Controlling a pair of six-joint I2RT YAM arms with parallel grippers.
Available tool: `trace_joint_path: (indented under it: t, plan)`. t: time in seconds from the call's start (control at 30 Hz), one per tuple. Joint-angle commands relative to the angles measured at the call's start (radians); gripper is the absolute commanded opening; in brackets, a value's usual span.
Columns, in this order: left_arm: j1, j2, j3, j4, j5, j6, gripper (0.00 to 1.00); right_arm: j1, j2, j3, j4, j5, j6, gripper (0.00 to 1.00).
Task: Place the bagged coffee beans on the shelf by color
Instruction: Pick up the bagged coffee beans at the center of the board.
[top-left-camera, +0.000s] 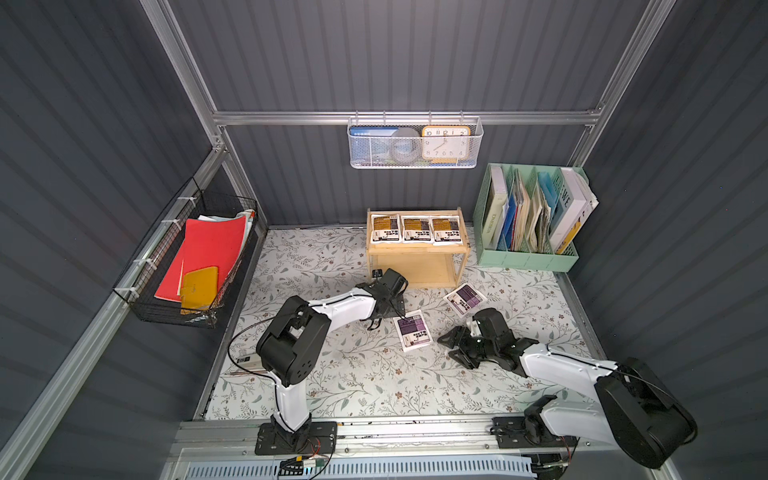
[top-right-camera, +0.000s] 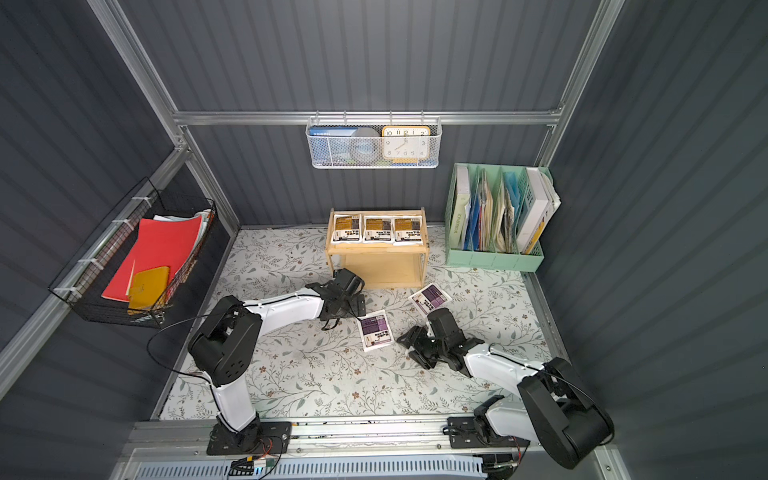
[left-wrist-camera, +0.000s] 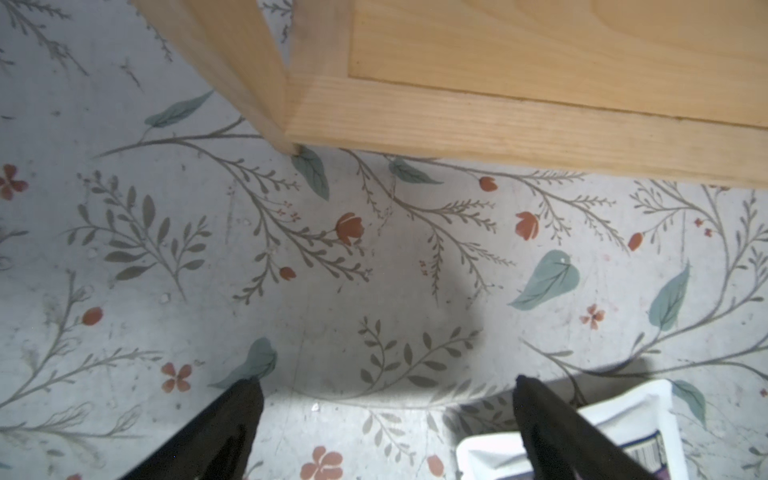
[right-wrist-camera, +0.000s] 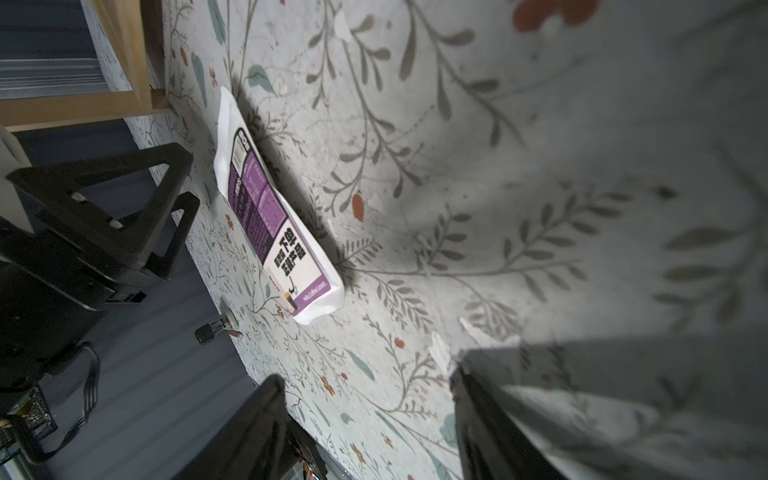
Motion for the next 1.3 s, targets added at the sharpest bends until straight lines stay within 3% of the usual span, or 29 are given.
trace_joint_path:
  t: [0.0,0.37,0.93,1.13,1.27]
  plan:
    - [-0.016,0.027,0.027,-0.034,-0.041,-0.005,1.0,0.018,0.043,-0.009,0.1,0.021,0.061,0.67]
    - [-0.059,0.011,0.003,-0.072,-0.099,0.005,1.0,0.074,0.147,-0.009,0.218,0.085,0.153,0.67]
    - [-0.099,0.104,0.053,-0.158,-0.164,0.005,1.0,0.084,0.313,-0.006,0.35,0.096,0.206,0.67]
    - [-0.103,0.106,0.056,-0.158,-0.162,0.002,1.0,0.085,0.415,-0.006,0.472,0.07,0.242,0.6]
    - [-0.105,0.105,0.053,-0.158,-0.161,0.001,1.0,0.086,0.484,-0.007,0.578,0.048,0.276,0.47]
